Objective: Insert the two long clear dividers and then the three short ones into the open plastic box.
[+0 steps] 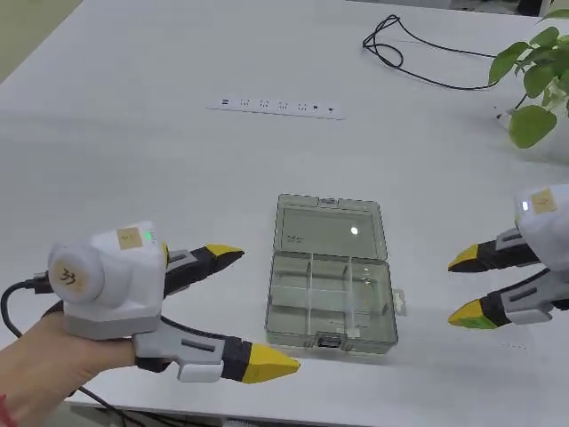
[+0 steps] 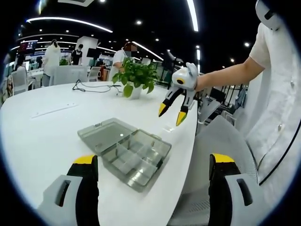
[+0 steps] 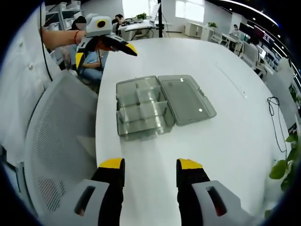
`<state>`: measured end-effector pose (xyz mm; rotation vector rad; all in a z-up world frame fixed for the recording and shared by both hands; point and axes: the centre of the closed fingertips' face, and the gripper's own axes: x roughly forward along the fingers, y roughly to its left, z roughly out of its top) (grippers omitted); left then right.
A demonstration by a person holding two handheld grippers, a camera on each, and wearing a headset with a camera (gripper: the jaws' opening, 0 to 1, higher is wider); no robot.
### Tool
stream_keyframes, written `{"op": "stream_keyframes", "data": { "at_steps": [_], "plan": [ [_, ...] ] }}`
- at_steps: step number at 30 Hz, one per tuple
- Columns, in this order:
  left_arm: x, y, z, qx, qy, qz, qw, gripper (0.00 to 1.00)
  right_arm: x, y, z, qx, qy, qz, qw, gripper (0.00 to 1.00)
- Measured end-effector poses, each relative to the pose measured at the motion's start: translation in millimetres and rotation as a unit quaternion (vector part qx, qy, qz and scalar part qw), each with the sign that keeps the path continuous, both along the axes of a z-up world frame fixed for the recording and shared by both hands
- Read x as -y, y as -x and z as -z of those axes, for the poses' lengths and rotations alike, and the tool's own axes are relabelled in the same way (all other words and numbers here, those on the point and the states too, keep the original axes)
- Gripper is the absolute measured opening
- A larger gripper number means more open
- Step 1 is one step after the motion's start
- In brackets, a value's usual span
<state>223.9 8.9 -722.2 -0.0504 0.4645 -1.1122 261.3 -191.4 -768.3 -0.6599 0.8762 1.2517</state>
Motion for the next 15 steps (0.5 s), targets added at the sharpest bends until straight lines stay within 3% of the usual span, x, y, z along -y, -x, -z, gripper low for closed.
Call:
{"op": "stream_keyframes", "data": {
  "at_steps": [6, 15],
  "plan": [
    [-0.7, 0.2, -1.4, -0.002, -0.001, -0.001, 1.0, 1.0, 38.4, 0.1, 22.5, -0.012, 0.046, 0.006, 0.9989, 0.46],
    [-2.8, 0.9, -0.8, -0.005, -0.005, -0.003, 1.0, 1.0, 83.0, -4.1, 55.3, -0.013, 0.12, -0.028, 0.9923, 0.47]
  ]
}}
